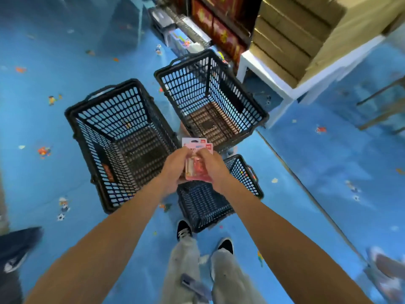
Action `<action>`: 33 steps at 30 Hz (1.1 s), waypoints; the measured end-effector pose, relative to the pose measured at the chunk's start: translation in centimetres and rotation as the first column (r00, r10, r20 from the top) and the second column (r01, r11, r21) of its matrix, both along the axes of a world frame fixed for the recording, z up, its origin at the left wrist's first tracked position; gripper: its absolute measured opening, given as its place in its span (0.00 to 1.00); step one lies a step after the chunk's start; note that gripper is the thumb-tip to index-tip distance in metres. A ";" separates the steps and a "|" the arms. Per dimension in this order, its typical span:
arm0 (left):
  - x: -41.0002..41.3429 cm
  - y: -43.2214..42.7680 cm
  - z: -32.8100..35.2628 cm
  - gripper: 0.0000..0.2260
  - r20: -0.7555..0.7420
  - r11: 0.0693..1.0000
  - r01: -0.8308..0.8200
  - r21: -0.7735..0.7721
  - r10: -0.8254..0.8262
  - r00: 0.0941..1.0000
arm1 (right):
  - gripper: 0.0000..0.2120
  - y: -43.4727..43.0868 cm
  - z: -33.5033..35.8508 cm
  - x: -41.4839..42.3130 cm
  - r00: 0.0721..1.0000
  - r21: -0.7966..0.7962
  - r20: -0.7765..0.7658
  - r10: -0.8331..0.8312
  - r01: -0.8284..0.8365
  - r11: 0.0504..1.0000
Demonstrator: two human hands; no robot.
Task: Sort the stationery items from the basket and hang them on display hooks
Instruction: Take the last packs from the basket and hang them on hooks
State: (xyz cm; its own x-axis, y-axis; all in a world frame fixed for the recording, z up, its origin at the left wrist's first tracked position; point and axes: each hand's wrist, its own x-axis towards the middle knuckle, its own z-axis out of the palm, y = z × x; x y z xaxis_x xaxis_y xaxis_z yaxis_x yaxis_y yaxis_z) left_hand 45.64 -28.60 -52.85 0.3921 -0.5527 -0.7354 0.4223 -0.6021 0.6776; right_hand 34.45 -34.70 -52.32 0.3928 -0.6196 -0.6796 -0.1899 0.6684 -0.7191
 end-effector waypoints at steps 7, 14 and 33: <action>-10.3 -3.5 1.9 0.15 -0.010 0.903 0.430 -0.020 -0.430 0.903 | 0.18 0.2 1.8 -12.0 0.943 -0.108 -0.175 -0.284 0.268 0.957; -20.0 -4.9 3.1 0.06 -0.050 0.710 0.695 -0.116 -0.703 0.710 | 0.08 4.1 3.7 -22.0 0.761 -0.073 -0.089 -0.643 0.639 0.766; -61.7 4.8 10.6 0.06 0.134 -0.179 0.967 -0.184 -0.979 -0.155 | 0.05 23.7 10.6 -57.3 0.052 -0.207 -0.076 -0.996 0.976 0.067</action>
State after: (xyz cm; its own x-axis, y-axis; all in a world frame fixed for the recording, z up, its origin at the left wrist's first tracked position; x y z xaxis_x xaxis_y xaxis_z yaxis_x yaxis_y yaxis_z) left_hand -16.08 -23.76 -42.27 -0.7453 -0.3595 -0.5616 -0.5090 -0.2372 0.8274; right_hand -22.85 -10.98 -41.69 -0.7277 -0.3894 -0.5646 0.4906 0.2796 -0.8253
